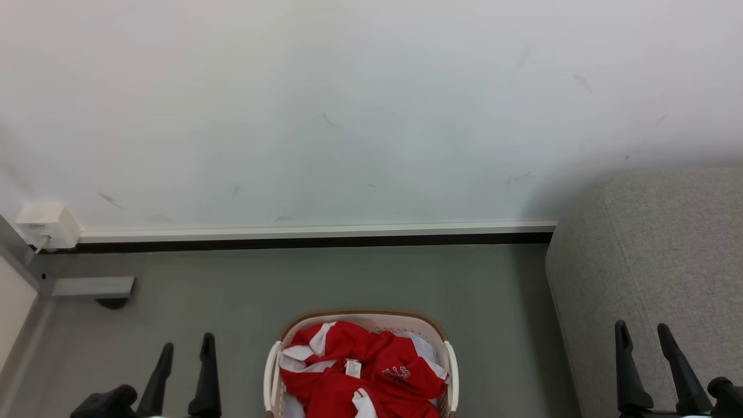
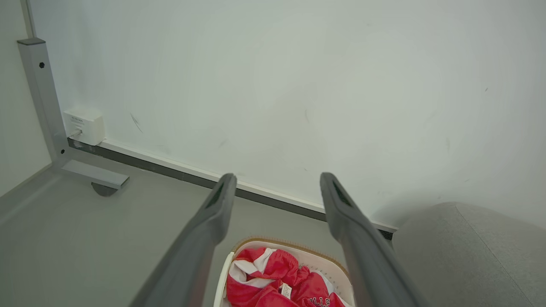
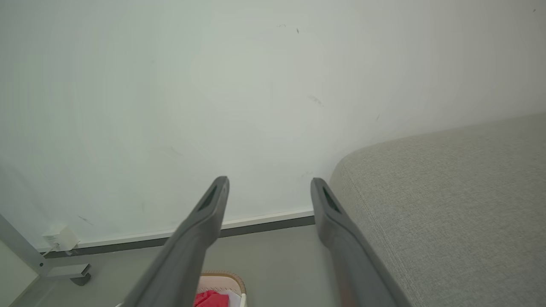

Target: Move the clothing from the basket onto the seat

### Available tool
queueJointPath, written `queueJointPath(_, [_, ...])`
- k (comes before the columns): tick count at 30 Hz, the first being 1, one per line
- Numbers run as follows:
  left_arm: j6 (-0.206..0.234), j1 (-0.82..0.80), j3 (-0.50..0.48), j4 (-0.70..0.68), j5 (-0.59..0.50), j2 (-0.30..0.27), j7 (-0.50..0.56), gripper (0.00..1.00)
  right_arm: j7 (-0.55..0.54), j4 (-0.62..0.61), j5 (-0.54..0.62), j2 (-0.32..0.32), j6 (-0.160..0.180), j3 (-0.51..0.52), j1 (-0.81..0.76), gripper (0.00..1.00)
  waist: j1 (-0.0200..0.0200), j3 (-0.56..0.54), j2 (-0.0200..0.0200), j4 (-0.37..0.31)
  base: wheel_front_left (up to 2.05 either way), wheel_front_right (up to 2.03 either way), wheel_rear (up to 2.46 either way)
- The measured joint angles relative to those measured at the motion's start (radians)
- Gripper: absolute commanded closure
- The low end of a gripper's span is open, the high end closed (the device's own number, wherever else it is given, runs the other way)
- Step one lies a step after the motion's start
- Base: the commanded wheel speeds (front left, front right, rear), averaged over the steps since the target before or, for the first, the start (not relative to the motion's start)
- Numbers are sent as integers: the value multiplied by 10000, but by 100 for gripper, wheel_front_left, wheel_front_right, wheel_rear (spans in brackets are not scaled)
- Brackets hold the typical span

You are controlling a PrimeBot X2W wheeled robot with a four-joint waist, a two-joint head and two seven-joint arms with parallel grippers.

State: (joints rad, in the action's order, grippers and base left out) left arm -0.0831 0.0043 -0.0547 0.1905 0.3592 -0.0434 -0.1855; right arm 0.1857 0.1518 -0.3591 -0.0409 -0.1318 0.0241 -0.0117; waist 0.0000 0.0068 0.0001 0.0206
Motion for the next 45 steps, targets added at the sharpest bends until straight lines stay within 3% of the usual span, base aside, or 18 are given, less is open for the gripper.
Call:
queueJointPath(12, [-104, 26, -77, 58, -1007, -6, -247, 0, 251, 33, 573, -15, 0, 130, -58, 0, 0, 37, -1, 18, 0, 0, 0])
queueJointPath(45, [-410, 138, -190, 711, -2092, -29, -786, 0, 767, 267, 2010, -56, 0, -84, -151, 0, 0, -35, -1, -37, 0, 0, 0])
